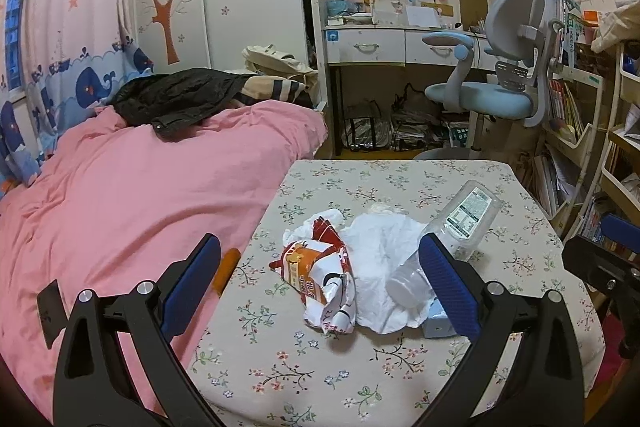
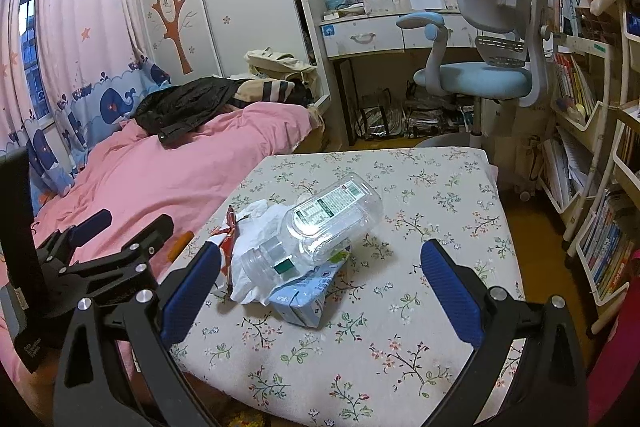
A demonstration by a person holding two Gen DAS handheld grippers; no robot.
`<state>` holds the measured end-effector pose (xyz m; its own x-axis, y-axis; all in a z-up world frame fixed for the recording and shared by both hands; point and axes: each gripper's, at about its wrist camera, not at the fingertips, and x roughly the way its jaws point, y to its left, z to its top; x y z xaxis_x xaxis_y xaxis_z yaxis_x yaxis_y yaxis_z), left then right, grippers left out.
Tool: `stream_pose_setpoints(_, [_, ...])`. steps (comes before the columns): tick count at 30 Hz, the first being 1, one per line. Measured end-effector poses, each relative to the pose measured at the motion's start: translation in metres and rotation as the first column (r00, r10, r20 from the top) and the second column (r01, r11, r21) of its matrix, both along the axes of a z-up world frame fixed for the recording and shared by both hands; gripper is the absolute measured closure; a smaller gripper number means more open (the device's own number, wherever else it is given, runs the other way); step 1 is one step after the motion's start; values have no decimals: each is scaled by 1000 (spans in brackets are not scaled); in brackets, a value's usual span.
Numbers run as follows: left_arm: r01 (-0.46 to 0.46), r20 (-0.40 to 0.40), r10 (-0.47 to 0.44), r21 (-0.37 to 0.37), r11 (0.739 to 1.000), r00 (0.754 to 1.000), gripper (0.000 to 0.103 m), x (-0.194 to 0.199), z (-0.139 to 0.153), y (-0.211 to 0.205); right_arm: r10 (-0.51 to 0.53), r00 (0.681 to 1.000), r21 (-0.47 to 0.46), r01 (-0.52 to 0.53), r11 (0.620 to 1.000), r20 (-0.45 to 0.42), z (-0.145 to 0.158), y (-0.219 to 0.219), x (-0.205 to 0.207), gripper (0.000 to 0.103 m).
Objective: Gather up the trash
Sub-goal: 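Move the right tool toward the clear plastic bottle on the table, then close the right tool on the clear plastic bottle and lift it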
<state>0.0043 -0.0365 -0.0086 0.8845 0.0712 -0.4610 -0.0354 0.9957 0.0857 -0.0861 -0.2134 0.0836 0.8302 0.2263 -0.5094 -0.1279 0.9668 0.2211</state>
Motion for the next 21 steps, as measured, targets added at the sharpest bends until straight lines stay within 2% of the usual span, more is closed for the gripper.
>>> stream_pose_setpoints(21, [-5, -12, 5, -10, 1000, 1000, 7, 7, -3, -1, -4, 999, 64, 6, 998, -34, -5, -8, 8, 7])
